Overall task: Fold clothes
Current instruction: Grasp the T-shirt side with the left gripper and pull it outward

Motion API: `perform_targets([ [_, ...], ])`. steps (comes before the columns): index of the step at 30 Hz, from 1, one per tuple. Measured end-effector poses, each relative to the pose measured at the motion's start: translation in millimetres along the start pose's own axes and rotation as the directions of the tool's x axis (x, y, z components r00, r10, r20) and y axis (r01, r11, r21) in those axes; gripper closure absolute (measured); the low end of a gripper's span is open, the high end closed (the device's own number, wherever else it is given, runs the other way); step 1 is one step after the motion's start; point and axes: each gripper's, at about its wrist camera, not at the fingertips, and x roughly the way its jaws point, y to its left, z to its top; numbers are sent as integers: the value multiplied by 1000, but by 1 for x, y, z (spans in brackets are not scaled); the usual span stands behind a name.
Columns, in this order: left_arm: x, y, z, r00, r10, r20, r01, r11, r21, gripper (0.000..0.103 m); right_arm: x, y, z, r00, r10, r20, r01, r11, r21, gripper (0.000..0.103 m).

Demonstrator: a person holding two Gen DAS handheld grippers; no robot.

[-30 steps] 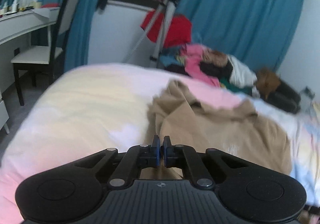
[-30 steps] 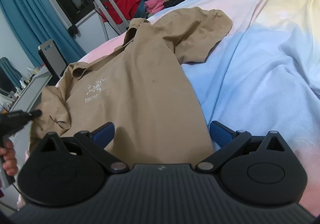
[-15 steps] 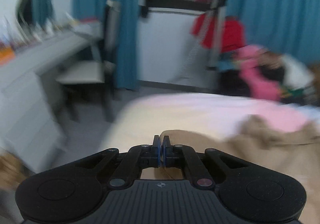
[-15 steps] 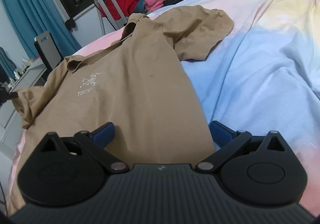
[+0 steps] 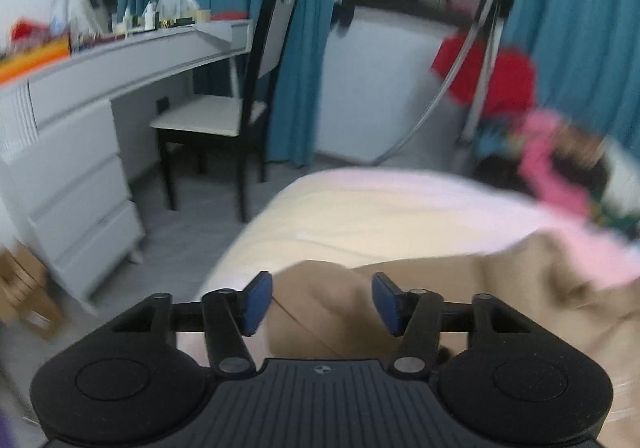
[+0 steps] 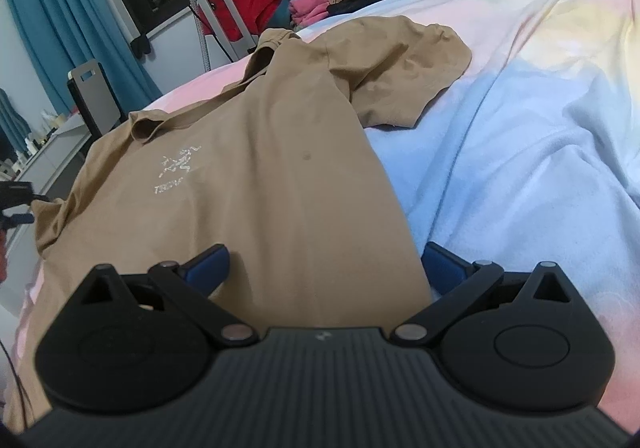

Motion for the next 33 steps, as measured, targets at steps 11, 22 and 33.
perform_targets([
  [11,-13,16,-55,985,-154,-76,122,941,-317,32,-9,1,1,1000,7,16,-7,1000,-3,0],
  [22,-12,31,-52,990,119,-75,-133,961,-241,100,-11,3,2,1000,4,30,-3,1000,-29,0],
  [33,-33,22,-68,977,213,-16,-213,977,9,40,-21,10,2,997,9,78,-1,995,-97,0],
])
